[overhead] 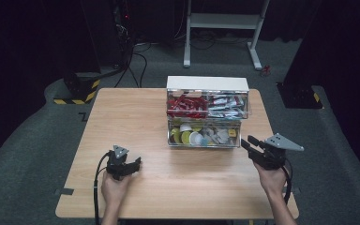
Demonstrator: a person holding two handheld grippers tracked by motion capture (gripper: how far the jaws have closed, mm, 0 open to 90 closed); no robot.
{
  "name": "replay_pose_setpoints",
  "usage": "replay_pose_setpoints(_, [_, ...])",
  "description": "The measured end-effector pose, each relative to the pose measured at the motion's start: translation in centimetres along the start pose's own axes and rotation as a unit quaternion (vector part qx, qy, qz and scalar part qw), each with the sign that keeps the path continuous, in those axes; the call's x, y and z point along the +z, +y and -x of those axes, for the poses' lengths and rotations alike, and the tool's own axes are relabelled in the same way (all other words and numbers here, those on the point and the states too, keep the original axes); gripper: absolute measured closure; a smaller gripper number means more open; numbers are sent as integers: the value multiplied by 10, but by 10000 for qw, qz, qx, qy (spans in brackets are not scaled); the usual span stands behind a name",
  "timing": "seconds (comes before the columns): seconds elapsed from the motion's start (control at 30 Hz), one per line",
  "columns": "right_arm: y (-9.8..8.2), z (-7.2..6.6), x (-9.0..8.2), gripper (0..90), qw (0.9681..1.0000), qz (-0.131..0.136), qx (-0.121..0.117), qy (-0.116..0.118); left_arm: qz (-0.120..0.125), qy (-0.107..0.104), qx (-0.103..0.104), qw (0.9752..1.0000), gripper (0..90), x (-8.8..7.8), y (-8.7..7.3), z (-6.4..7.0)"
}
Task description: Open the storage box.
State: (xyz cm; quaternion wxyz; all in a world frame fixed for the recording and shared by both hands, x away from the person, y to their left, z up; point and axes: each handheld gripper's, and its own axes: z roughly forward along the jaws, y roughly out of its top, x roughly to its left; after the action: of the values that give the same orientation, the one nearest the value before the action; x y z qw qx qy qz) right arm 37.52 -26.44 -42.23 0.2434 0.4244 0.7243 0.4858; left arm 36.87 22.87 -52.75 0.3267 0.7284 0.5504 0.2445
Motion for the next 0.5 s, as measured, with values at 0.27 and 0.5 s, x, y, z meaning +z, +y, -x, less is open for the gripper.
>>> replay_pose_setpoints(0.27, [22,2,-5,677,9997,188,24,162,15,3,-7,10000,281,0,0,0])
replay_pose_setpoints(0.5, [41,-4,-4,711,9995,180,-161,218,24,-2,-19,10000,281,0,0,0])
